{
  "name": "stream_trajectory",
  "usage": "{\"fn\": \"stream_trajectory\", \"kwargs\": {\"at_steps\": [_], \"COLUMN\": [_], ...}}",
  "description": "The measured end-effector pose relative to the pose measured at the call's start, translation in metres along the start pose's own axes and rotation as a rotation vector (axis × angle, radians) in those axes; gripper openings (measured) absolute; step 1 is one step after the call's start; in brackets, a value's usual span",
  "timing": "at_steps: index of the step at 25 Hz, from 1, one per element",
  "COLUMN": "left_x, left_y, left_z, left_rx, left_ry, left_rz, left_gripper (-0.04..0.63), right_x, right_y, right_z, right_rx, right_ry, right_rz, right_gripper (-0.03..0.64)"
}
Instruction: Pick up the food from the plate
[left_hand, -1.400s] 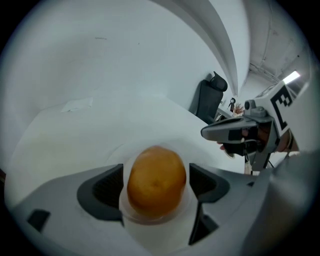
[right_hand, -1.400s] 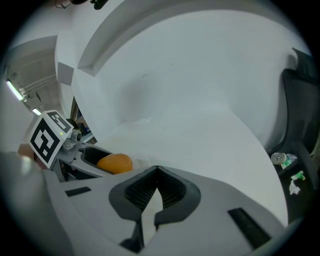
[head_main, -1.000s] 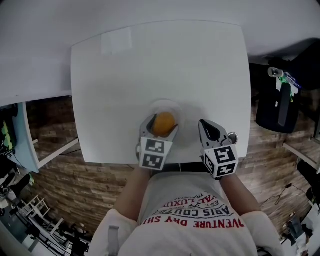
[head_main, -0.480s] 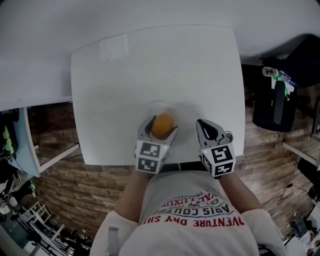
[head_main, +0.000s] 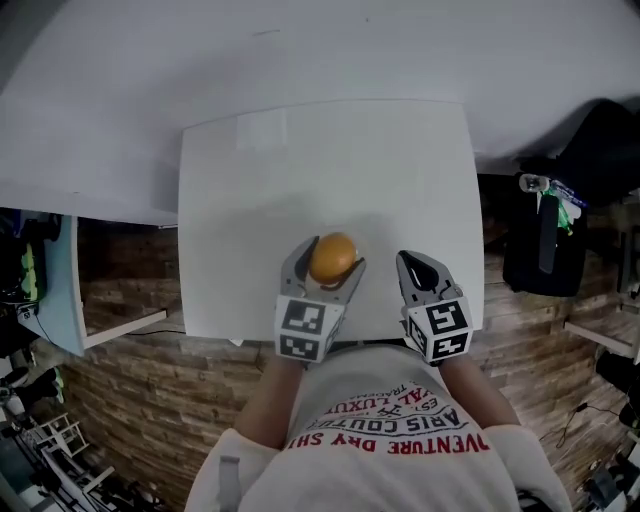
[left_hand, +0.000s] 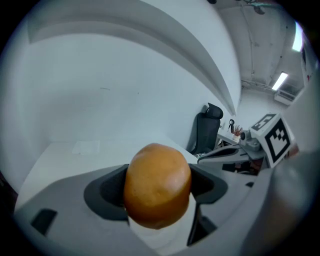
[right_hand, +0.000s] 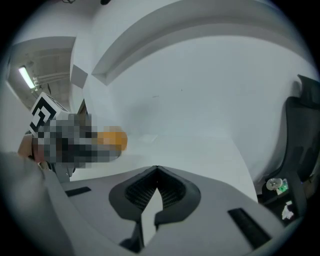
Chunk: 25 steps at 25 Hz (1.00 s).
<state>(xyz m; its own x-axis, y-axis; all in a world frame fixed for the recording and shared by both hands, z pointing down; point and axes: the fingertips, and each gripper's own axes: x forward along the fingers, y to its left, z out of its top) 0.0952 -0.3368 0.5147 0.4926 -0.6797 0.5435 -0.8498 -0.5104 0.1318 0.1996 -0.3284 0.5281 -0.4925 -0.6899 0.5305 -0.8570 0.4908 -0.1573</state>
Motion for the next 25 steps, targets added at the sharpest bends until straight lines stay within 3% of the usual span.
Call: {"fn": "stream_trajectory", "kwargs": {"at_steps": [12, 15, 25], "left_x": [-0.067, -0.081, -0.091], "left_y": [0.021, 0.027, 0.022], "left_z": [0.100, 0.115, 0.131], "left_rx": [0.006, 0.010, 0.037], "left_ry": [-0.307, -0.367, -0.422], "left_rz": [0.095, 0.128, 0.138], "left_gripper": [0.360, 0.360, 0.360], "right_x": [-0.032, -0.037, -0.048], "right_y": [0.029, 0.034, 0.040], "right_z": [0.112, 0.127, 0.145], "right_rx": [-0.161, -0.128, -0.144], "right_ry": [-0.256, -0.309, -0.371], "right_rz": [0.007, 0.032, 0.039], "right_gripper": [0.005, 0.005, 0.003]}}
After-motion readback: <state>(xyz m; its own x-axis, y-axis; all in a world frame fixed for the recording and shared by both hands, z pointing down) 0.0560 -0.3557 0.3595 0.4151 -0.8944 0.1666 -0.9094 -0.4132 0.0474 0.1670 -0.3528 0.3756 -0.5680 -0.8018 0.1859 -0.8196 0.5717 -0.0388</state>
